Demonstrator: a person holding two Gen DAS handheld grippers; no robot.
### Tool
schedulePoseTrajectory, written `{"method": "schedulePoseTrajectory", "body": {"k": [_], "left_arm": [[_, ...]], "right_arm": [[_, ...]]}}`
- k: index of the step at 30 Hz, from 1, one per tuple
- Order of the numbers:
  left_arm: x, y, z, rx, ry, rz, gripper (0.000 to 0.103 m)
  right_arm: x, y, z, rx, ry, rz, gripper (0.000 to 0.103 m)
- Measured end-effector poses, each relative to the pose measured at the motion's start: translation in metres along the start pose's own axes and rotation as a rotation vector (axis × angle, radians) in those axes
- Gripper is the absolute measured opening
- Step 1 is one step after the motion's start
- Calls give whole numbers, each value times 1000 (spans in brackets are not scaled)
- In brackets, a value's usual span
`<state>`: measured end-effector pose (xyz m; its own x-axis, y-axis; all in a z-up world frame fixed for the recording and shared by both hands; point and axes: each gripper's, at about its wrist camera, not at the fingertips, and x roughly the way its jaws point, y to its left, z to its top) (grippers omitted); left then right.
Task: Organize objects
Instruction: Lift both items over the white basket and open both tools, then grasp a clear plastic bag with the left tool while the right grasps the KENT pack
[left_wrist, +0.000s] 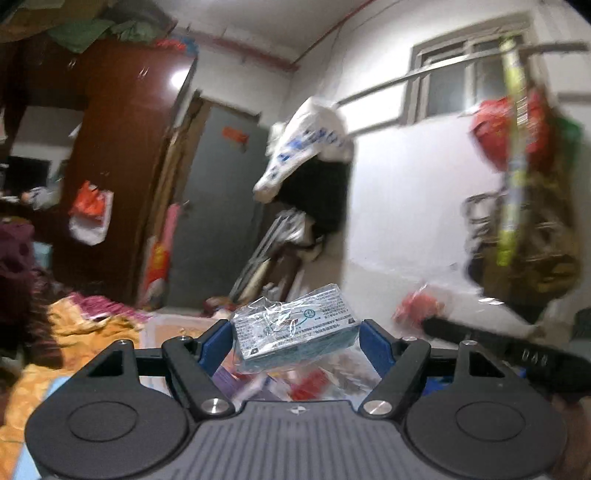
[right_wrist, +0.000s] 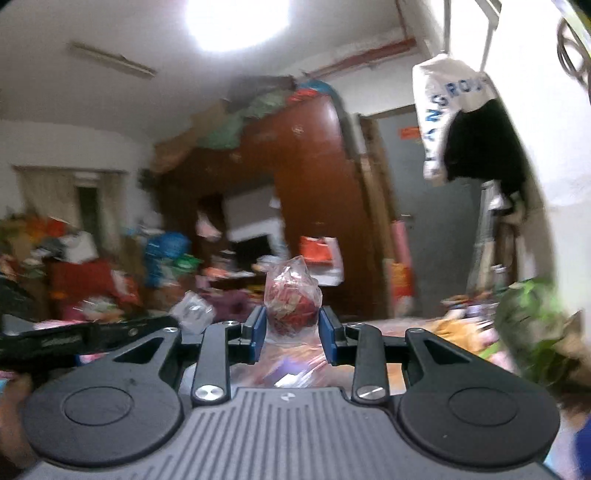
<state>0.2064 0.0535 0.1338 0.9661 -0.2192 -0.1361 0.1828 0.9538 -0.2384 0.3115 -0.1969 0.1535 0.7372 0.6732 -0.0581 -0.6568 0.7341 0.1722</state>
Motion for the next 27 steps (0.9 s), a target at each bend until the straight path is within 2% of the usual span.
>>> {"method": "schedulePoseTrajectory", "body": {"k": [2,4,5,6,8,9,11,14,17,21,22,24,25,26,27], "left_arm": [[30,-4,6,63,52,54,83],[55,-1,2,87,111,152,85],[64,4,0,68,154,195,84],[64,9,-3,38,174,205,83],[45,14,-14,9,143,133,84],[32,13,-22,15,133,109,84],[1,7,-44,65,132,99,89],[-34,-8,-86,123,186,78,92],[-50,-20,-120,138,237,-2,92],[-47,-31,-144,160,287,-31,90],[-45,-36,-148,173,304,-28,85],[-43,-40,-157,212,332,-12,65],[-41,-41,-159,231,346,-2,51],[-39,-40,-161,234,355,-6,44],[-39,-35,-159,224,359,-14,43]], "right_arm": [[27,-6,14,-12,32,-53,40],[53,-8,13,-66,94,-127,85],[63,-7,10,-93,120,-159,91],[66,-6,5,-116,139,-186,91],[58,-5,-4,-109,149,-179,92],[46,-7,-9,-81,135,-142,102],[20,-9,-21,-36,117,-84,103],[-2,-12,-45,-14,170,-86,103],[-2,-16,-69,-17,255,-117,103],[11,-18,-88,6,361,-70,103],[17,-15,-91,-9,387,-64,103],[24,-5,-97,-45,426,-49,103],[26,0,-101,-59,444,-37,103],[28,3,-105,-64,459,-25,103],[33,6,-105,-70,472,-9,103]]}}
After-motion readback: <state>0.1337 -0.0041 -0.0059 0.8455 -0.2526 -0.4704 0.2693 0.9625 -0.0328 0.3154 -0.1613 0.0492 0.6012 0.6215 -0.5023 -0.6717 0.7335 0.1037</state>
